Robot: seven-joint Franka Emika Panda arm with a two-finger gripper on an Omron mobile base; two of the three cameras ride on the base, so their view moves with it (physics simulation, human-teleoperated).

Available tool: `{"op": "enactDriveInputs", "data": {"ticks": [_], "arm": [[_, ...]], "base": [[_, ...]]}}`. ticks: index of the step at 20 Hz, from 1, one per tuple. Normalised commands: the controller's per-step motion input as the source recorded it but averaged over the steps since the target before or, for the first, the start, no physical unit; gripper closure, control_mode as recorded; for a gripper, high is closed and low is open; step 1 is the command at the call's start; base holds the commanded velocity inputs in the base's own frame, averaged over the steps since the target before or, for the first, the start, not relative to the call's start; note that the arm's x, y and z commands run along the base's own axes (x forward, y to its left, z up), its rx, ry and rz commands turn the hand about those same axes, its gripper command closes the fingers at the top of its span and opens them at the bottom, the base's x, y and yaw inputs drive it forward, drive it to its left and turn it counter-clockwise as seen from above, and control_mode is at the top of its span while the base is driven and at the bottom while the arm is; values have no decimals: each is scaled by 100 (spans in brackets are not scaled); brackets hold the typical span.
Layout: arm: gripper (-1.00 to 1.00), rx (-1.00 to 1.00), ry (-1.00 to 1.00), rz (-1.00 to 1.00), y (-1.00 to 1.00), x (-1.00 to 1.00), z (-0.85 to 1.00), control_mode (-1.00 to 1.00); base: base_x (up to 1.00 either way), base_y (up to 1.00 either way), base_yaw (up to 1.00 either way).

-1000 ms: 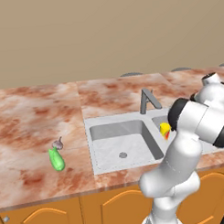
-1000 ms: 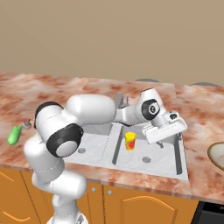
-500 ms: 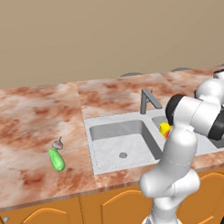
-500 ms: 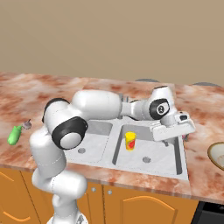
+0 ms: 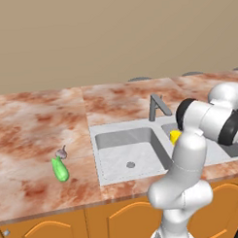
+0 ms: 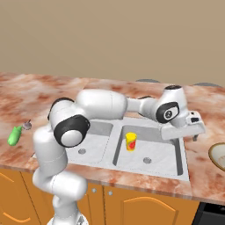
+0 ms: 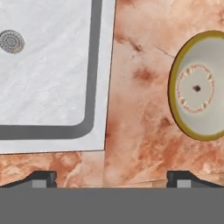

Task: Remove the corn and garlic from the sink. Then move the bowl and cup from the counter to the sink for washing.

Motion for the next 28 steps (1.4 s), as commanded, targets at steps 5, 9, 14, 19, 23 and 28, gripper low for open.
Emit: {"op": "enactDriveInputs", "data": {"ticks": [5, 9, 14, 19, 23, 28], "arm": [[-100, 1, -13, 0, -21, 5, 0, -100], [-100, 0, -4, 0, -26, 12, 0, -100], [-100, 0, 0, -2, -28, 12, 0, -100], [-100, 0, 0, -3, -26, 12, 0, -100], [-100, 0, 0, -2, -21, 11, -2, -100], [-100, 2, 0, -3, -21, 11, -7, -100]], "base": [[0, 0, 0], [0, 0, 0], [0, 0, 0], [0, 0, 0], [0, 0, 0], [0, 0, 0]]}}
